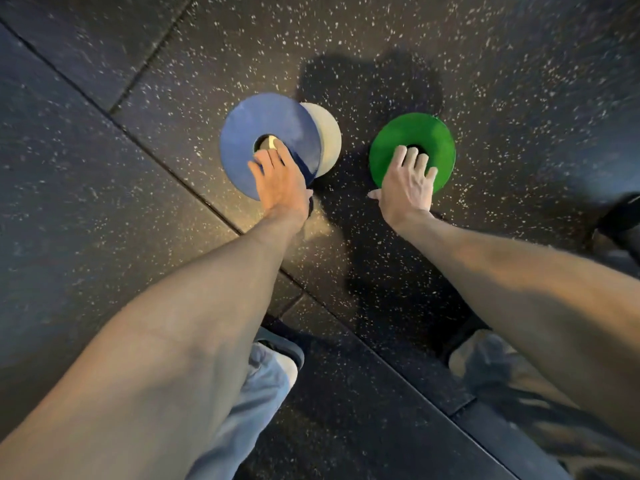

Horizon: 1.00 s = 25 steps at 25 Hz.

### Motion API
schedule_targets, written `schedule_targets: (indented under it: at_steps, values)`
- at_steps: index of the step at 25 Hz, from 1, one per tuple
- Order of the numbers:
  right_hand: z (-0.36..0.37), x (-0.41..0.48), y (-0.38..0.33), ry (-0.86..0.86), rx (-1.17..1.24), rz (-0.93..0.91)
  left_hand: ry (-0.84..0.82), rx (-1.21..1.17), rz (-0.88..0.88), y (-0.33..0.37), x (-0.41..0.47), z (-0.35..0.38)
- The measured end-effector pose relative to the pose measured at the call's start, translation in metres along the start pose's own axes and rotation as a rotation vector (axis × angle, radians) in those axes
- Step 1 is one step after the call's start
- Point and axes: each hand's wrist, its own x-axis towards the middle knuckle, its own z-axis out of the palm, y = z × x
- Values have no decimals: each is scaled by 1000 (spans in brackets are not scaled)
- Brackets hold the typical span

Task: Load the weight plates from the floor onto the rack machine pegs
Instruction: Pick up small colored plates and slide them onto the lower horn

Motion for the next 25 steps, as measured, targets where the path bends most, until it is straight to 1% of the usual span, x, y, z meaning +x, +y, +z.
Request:
schedule_targets:
  at_steps: [2,5,7,9,11,13,15,16,17,19,22,25]
  values:
    - [3,0,1,42,-5,-49,47,20,21,-1,2,6]
    - [-2,-5,4,67,27,-60,-23,-8,81,-4,-1,-6]
    - [-14,-11,6,59,175,-80,-69,-22,110,-10,-10,-26]
    - [-35,-17,5,64,438,-54,-71,-43,95,-17,-21,-48]
    - [-65,-21,-1,30,737,84,-49,-124,88,-27,-32,-71]
    - [-93,-23,-8,-39,1009,292,-30,-332,47,-36,-43,-95]
    - [-115,-32,-12,-158,1248,506,-43,-635,-125,-39,-56,-119]
    - [-123,-40,-12,-208,1331,594,-70,-749,-215,-38,-65,-129]
    - [-130,-51,-12,-238,1359,656,-100,-816,-281,-36,-78,-136]
    - [-140,-77,-9,-254,1288,696,-197,-867,-308,-32,-113,-148]
    - [-172,-126,5,-272,1130,632,-366,-823,-196,-28,-176,-170]
    - [-230,-185,33,-269,1084,627,-463,-711,-76,-20,-232,-212]
